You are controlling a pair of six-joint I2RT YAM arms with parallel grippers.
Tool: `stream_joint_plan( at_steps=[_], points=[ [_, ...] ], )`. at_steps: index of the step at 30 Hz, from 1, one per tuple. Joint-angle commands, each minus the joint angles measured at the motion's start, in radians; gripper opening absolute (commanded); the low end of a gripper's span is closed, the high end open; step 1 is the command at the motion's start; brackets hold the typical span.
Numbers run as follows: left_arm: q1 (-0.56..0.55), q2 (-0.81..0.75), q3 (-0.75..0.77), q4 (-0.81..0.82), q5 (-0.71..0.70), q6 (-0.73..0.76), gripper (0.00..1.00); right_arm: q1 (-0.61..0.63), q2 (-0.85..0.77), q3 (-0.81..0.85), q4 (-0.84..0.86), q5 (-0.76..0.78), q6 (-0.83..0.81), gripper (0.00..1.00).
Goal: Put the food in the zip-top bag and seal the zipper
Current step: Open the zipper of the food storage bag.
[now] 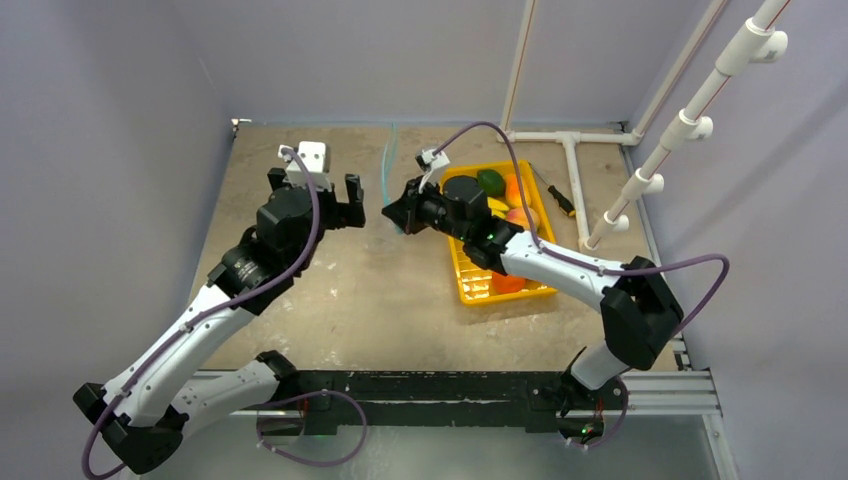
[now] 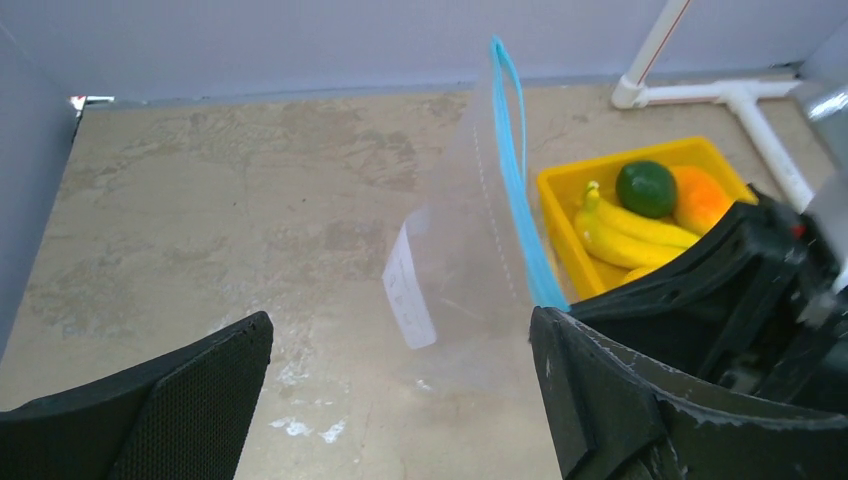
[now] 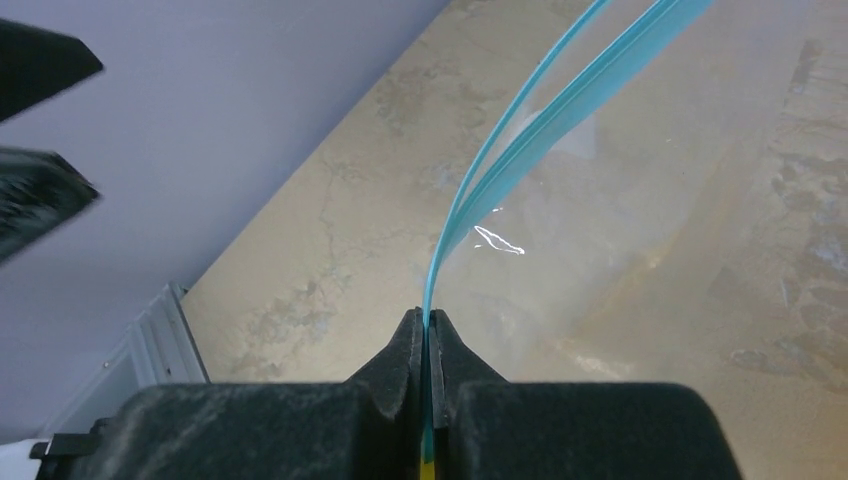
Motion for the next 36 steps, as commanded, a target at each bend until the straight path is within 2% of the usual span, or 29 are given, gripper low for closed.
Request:
stream_joint_plan(
  at_steps=[1,11,19,36],
  points=[
    [-0.003,0.03,0.093,-0.053,0.046,-0.086,0.99,0.034,-0.033,-0.005,-0.001,0.147,-0.029,0.0],
    [0.023,0.158,0.212,-0.142,0.084,-0.168,0.99,0.084,-0.056,-0.032,0.005,0.296,-0.048,0.0],
    [0.217,0.231,0.221,-0.113,0.314,-0.208,0.95,0.102,-0.063,-0.059,0.013,0.326,-0.053,0.0],
    [0.221,0.4,0.331,-0.085,0.441,-0.226,0.95,0.123,-0.059,-0.049,-0.004,0.357,-0.077,0.0]
  ],
)
